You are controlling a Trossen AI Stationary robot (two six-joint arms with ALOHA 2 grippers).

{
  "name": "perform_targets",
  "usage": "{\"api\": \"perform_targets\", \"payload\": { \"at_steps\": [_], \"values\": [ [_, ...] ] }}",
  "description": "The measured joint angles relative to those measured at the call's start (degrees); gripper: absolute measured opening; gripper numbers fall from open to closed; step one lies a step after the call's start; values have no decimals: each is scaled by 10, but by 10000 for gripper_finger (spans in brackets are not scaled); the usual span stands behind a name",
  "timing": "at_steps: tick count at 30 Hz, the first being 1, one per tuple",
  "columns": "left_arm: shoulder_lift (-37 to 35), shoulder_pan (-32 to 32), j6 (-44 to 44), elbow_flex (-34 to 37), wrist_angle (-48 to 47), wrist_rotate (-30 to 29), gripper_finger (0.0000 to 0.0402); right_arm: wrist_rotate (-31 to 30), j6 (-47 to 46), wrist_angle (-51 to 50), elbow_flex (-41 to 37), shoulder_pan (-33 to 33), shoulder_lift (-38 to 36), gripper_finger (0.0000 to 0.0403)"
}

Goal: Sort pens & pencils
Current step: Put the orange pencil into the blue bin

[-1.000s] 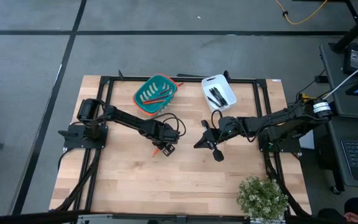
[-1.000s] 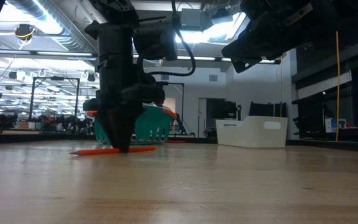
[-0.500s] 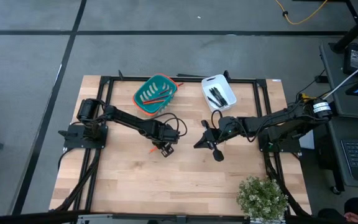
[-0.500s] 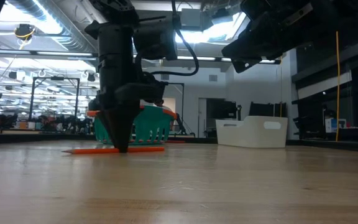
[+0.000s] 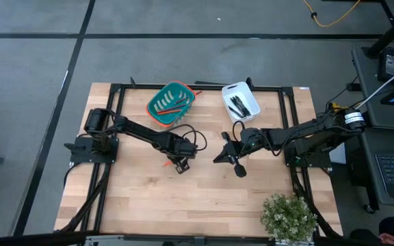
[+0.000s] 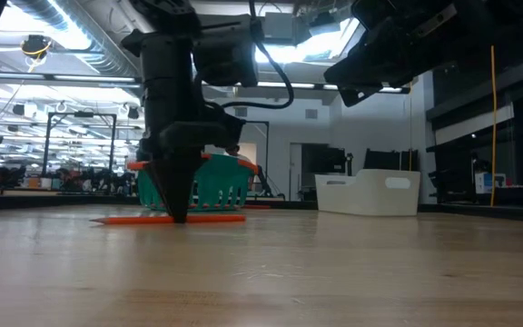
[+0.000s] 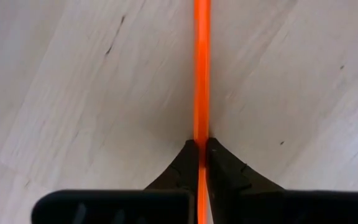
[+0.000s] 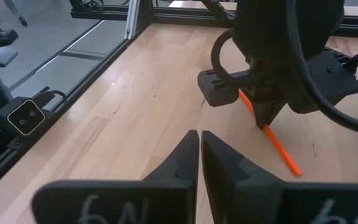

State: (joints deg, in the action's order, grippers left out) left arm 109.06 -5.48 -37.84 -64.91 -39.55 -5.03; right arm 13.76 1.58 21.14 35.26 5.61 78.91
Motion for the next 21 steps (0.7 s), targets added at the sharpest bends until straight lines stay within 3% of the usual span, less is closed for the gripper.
{"api": "perform_targets", "payload": {
  "at_steps": [21],
  "values": [
    [-29, -4, 85, 2, 20, -8, 7, 0, 0, -5, 0, 0, 0, 21]
  ]
}}
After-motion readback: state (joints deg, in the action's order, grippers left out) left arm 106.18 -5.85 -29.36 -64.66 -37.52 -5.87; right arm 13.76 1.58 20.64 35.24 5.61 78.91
